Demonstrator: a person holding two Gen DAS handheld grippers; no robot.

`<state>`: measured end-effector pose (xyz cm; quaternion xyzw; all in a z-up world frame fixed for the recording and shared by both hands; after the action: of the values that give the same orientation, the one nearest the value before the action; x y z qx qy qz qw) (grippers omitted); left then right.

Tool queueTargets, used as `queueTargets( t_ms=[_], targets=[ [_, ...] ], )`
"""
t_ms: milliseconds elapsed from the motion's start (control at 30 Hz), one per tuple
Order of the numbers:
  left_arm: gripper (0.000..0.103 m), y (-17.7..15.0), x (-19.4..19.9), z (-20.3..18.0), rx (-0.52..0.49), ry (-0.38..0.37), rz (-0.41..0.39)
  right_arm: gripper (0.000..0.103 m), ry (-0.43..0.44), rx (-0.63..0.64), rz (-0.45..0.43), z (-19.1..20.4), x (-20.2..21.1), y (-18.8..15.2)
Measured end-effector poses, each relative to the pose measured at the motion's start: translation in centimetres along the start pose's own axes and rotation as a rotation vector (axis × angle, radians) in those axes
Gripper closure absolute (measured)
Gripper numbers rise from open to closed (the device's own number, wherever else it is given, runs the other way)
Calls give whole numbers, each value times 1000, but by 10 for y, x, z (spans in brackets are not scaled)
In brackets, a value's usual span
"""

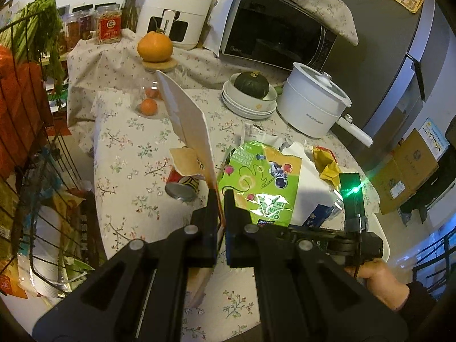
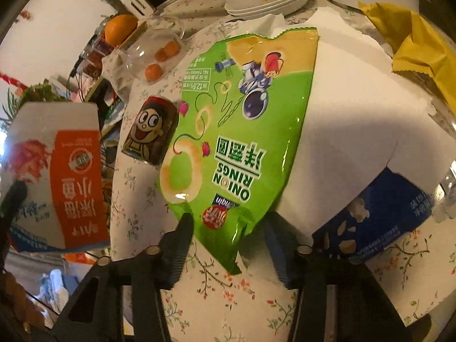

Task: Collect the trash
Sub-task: 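Lift the green onion-rings bag with the right gripper and drop it into the white bin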

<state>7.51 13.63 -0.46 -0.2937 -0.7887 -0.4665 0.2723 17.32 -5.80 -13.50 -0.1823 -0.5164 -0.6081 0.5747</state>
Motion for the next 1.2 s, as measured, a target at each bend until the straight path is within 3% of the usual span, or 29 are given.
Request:
queueTargets(
  t_ms=[67,200,567,1200],
  targets=[
    [98,1,0,0,3,-3,2,83,21,-5,-7,-4,2,0],
    [98,0,0,-1,6,-11,4,93,27,6,-34,-1,15,3],
    [98,0,0,-5,21,-51,17,94,20,105,-150,16,77,2],
    [98,-15,-7,-56,-29,-170,60,94,-36,74,-231,-28,160,-33]
  ],
)
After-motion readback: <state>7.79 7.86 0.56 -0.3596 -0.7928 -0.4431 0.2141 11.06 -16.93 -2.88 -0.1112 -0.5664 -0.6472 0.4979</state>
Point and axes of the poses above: each gripper's, at about its wrist camera, not at the fingertips, and x roughly against the way its jaws point, z to its left, y to its top, the point moved 2 cm from there along -x, roughly the way its jaws point, and after that the axes turned 14 degrees about x, right-handed, at the moved point
